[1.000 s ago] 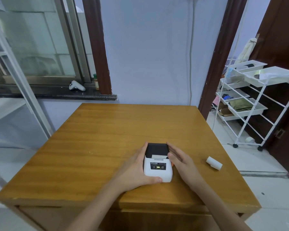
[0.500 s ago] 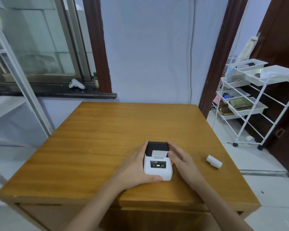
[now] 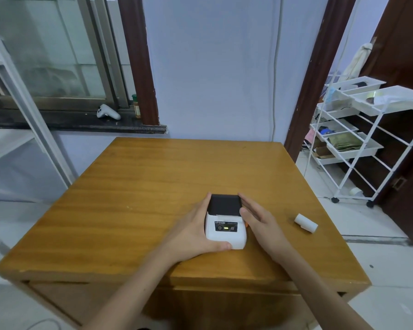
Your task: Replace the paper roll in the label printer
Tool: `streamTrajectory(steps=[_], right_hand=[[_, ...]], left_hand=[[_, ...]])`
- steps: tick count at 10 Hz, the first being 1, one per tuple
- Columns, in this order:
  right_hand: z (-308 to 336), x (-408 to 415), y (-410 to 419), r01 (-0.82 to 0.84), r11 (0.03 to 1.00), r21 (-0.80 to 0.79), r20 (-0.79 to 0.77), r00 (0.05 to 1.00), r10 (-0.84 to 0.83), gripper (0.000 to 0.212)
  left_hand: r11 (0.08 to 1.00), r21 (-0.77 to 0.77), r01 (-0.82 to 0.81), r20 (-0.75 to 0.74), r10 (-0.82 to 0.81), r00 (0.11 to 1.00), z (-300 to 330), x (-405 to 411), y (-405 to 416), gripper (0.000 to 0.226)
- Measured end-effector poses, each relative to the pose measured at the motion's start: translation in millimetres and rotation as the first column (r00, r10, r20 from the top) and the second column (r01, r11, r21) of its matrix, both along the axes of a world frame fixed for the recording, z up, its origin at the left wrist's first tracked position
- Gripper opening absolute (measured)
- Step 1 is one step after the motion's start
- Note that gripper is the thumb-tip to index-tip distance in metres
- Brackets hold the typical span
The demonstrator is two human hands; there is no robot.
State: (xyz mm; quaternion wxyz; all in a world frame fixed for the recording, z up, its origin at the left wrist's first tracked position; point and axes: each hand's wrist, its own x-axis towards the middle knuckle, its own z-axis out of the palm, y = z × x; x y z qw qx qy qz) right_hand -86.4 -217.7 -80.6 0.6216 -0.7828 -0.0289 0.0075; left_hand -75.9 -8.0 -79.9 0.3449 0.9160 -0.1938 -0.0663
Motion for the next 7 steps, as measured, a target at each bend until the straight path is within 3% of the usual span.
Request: streamTrajectory(steps=[6,7], right_hand=[[28,-16,6,-0.108,0.966,-0.233,-0.097,0.991,0.087,0.054],[60,-35,-2,-0.014,0.974,-0.225,0.039,0.999,0.024,0.050]], left_hand=[[1.000,-0.026,-0.009,-0.146,0.005,0.989,16,-9,0,0.146],[0.997,-0.067,-0.023,-0.141,0.014,0.990,36,-22,12,0.147]])
